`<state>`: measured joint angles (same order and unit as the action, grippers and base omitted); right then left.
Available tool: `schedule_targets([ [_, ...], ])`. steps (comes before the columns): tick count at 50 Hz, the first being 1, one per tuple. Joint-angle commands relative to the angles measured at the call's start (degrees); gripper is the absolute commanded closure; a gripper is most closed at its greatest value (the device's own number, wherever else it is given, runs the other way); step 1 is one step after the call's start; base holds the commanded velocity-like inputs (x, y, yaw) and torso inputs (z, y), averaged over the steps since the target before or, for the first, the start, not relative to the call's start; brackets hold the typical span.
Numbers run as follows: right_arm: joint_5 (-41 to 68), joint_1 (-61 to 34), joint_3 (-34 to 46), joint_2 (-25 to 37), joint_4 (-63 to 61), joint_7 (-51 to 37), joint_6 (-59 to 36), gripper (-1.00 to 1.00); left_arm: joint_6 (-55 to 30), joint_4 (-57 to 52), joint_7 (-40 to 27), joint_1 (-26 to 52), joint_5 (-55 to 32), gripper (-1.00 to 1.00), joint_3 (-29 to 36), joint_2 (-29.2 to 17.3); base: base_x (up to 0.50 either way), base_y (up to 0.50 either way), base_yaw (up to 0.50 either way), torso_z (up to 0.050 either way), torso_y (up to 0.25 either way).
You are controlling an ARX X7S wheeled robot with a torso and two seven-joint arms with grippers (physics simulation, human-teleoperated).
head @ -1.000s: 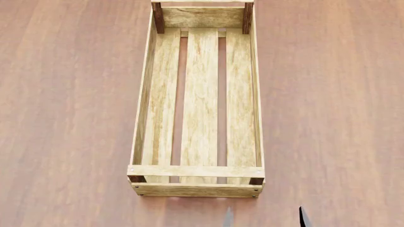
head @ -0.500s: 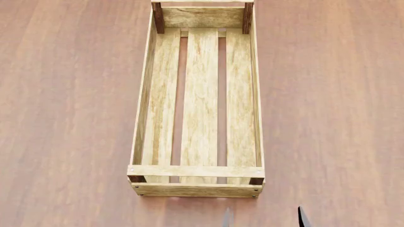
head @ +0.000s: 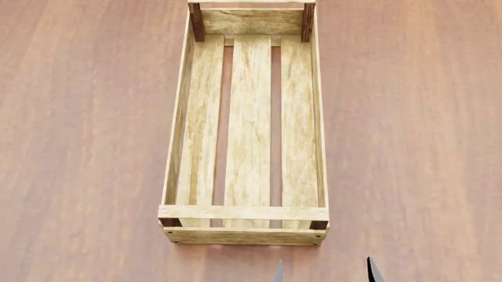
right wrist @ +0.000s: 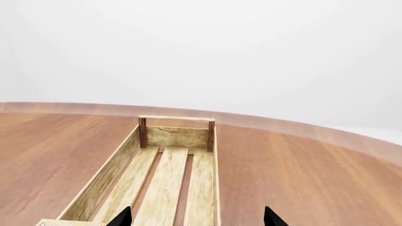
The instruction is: Stack the right bowl on the left bowl and place them in the tray.
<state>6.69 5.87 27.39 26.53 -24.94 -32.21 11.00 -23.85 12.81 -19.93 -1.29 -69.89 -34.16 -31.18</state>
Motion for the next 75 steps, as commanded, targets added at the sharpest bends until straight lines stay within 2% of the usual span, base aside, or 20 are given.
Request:
schedule_targets([
  [1,-0.9,-0.2,-1.1,-1.1,0.6,1.3,0.3,-1.0,0.7,1.6,2.3,0.7,1.0,-1.0,-1.1,1.3,0.0,0.0,0.0,0.0,0.0],
  [40,-0.9,-0.1,-0.8,-0.8,1.1,0.9,0.8,-1.0,2.9,8.3,5.8,4.5,3.3,-1.0,1.6,3.1,0.0,0.0,0.0,0.0,0.0],
  [41,-0.9,-0.2,-0.7,-0.8,1.2,0.9,0.9,-1.0,3.2,8.2,5.4,4.4,3.9,1.0,1.8,3.1,0.0,0.0,0.0,0.0,0.0],
  [55,-1.0,-0.6,-0.4,-0.8,1.5,1.0,0.6,-1.0,3.8,6.6,5.8,4.4,5.2,1.0,2.9,2.9,0.0,0.0,0.0,0.0,0.0],
  [61,-1.1,-0.7,-0.1,-0.7,1.1,1.1,-0.1,-1.0,3.7,2.6,5.0,3.4,6.0,1.0,3.6,2.6,0.0,0.0,0.0,0.0,0.0],
  [75,-0.9,-0.7,-0.2,-0.5,0.9,0.8,-0.7,-1.0,1.9,-19.2,0.0,2.5,14.4,1.0,12.4,-1.6,0.0,0.0,0.0,0.0,0.0],
])
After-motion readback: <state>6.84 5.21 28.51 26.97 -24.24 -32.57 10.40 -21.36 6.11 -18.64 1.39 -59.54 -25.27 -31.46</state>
